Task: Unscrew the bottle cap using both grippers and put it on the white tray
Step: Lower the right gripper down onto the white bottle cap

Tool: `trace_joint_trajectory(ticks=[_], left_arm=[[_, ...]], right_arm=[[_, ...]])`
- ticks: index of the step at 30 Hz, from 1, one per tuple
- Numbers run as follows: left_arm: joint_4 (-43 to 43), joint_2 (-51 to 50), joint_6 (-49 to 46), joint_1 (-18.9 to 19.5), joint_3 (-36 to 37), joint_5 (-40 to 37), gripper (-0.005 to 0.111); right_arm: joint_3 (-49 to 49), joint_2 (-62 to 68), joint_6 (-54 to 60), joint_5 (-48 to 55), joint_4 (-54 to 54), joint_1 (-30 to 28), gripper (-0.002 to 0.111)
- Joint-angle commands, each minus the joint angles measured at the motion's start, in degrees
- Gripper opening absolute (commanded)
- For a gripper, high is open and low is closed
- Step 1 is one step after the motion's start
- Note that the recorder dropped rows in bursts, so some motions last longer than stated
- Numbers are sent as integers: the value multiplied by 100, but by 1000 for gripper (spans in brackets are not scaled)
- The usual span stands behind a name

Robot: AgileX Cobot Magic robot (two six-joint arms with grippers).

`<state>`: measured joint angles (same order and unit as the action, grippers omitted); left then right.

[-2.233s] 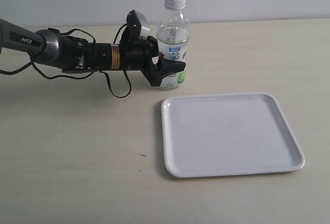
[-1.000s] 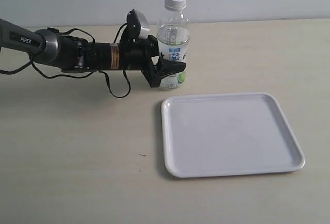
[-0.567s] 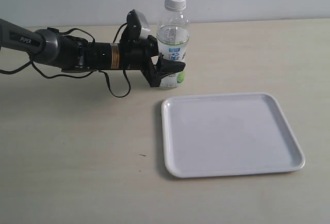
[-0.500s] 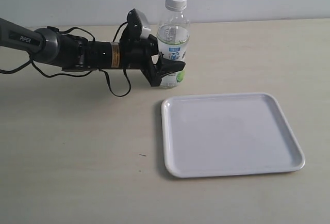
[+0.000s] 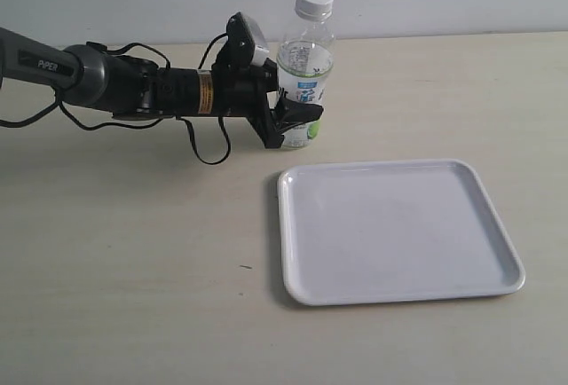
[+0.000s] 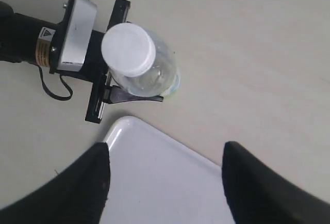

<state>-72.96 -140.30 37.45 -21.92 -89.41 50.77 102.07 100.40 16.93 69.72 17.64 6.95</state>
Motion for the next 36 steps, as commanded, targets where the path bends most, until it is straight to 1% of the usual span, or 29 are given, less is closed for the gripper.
trace_joint_trajectory(ticks=[1,8,13,17,22,36], left_arm=[[-59,77,-65,-47,-8,-226,0],[-131,90,-65,-47,-8,-226,0],[-131,90,-65,-47,-8,-226,0],[-131,90,-65,-47,-8,-226,0],[-144,90,-65,-47,-8,-226,0],[-188,90,-104,-47,-8,-226,0]], right_arm=[[398,338,-442,24,-429,391,62],[1199,1060,-680,24,-479,709,63],[1501,1354,-1000,24,-519,709,64],[1558,1480,-1123,24,-661,709,64],[1552,1535,-1102,24,-449,709,64],[1552,1767,-1102,24,-330,709,64]])
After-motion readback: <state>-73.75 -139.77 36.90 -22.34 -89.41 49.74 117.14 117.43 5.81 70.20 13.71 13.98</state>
